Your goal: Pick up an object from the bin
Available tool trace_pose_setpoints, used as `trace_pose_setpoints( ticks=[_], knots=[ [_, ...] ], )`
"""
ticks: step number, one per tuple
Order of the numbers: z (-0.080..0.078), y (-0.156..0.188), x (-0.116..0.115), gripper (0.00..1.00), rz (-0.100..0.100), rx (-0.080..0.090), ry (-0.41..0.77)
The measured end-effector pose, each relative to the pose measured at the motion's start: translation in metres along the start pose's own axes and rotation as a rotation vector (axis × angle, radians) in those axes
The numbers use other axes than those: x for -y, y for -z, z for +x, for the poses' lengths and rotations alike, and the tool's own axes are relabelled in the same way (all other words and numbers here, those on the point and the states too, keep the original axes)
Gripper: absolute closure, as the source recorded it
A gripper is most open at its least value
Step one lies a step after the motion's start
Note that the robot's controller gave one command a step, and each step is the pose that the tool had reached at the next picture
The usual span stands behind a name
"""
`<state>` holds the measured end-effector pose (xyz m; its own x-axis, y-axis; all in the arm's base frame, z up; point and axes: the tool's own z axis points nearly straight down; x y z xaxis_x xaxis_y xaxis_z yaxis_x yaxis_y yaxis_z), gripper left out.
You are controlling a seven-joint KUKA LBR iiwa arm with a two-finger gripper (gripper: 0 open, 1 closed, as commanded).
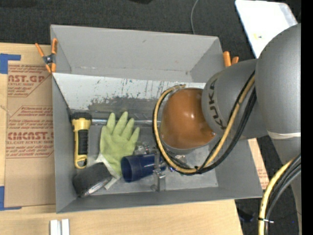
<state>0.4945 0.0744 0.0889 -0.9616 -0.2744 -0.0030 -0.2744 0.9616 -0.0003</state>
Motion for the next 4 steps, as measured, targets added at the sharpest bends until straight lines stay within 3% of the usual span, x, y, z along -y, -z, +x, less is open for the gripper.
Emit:
trace_pose_setpoints(
  ticks=[1, 2, 3, 4],
  knots=[
    [-0.007, -0.019, -0.012, 0.00, 0.000, 0.002, 0.074],
    [-0.034, -0.019, -0.008, 1.00, -0.003, -0.004, 0.117],
    [-0.034, -0.019, -0.008, 1.00, -0.003, -0.004, 0.117],
    [-0.030, 0.003, -0.009, 1.00, -0.005, -0.016, 0.113]
  ],
)
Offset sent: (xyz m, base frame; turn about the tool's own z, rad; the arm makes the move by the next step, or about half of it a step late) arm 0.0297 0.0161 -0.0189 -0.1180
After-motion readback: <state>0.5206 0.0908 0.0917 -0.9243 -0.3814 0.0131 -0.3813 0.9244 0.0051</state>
